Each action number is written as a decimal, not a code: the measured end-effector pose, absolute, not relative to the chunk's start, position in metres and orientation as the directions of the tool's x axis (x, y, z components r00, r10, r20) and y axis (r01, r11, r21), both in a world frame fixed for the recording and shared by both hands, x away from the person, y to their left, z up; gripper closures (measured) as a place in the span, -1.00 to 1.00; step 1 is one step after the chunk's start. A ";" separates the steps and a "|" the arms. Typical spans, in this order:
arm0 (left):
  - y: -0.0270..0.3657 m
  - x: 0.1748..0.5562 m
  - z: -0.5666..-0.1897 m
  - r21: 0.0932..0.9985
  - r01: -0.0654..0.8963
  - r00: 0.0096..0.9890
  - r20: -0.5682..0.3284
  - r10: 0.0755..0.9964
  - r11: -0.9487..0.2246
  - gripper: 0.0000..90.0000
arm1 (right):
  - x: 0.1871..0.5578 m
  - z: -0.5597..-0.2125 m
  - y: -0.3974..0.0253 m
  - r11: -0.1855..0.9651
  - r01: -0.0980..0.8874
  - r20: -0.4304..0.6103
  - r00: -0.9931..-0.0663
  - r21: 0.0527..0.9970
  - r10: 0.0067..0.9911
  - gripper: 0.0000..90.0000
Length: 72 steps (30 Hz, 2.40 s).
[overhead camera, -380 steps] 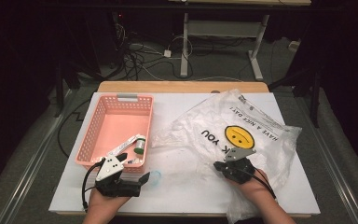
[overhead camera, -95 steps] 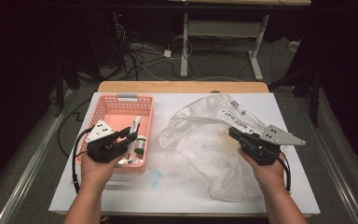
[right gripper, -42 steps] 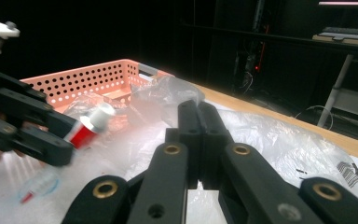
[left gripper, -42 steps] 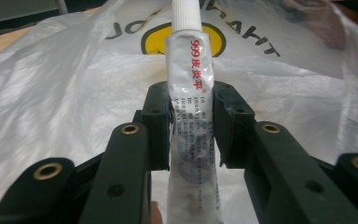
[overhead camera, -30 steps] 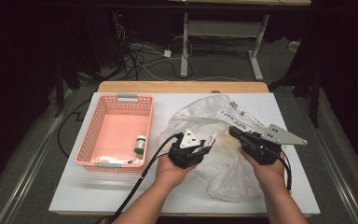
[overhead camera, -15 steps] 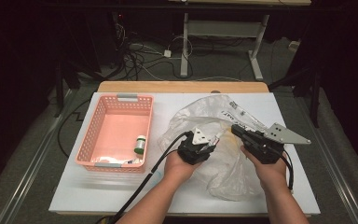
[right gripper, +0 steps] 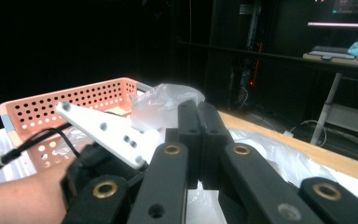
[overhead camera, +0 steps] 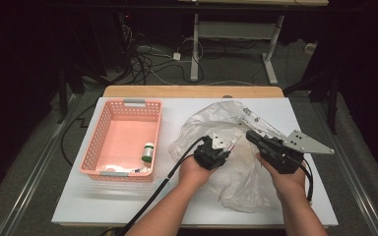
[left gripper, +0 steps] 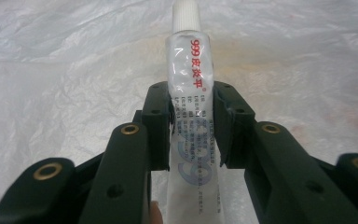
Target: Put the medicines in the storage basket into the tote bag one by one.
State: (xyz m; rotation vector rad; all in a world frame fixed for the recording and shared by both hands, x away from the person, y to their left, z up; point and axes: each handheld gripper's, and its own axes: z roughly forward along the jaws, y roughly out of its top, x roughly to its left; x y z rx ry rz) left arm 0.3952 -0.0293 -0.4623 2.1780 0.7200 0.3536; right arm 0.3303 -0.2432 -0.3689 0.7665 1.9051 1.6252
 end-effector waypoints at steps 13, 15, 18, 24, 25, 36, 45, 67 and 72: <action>-0.040 0.403 -0.468 0.739 0.414 0.818 -0.047 0.573 -0.531 0.24 | 0.333 -0.372 -0.247 0.116 0.108 -0.008 -0.697 0.987 0.717 1.00; -0.039 0.401 -0.467 0.734 0.412 0.824 -0.047 0.565 -0.540 0.13 | 0.334 -0.373 -0.248 0.116 0.108 -0.008 -0.697 0.987 0.717 1.00; -0.035 0.395 -0.465 0.763 0.409 0.811 -0.052 0.583 -0.500 0.05 | 0.334 -0.373 -0.248 0.115 0.108 -0.007 -0.698 0.987 0.716 1.00; -0.022 0.377 -0.462 0.800 0.421 0.821 -0.136 0.554 -0.427 -0.11 | 0.333 -0.373 -0.248 0.109 0.110 -0.001 -0.698 0.988 0.716 1.00; -0.020 0.374 -0.462 0.806 0.417 0.822 -0.138 0.552 -0.420 -0.12 | 0.333 -0.372 -0.248 0.109 0.109 -0.002 -0.698 0.988 0.717 1.00; 0.006 0.349 -0.454 0.828 0.398 0.838 -0.152 0.524 -0.396 -0.49 | 0.333 -0.371 -0.250 0.119 0.104 -0.013 -0.697 0.987 0.717 1.00; 0.031 0.324 -0.445 0.844 0.382 0.841 -0.149 0.520 -0.377 -0.69 | 0.333 -0.371 -0.249 0.121 0.106 -0.014 -0.694 0.987 0.720 1.00; 0.089 0.289 -0.424 0.858 0.377 0.806 -0.118 0.580 -0.349 -1.00 | 0.332 -0.372 -0.250 0.128 0.109 -0.018 -0.689 0.986 0.725 1.00; 0.107 0.283 -0.419 0.859 0.375 0.789 -0.098 0.606 -0.349 -1.00 | 0.333 -0.372 -0.251 0.130 0.108 -0.021 -0.687 0.986 0.726 1.00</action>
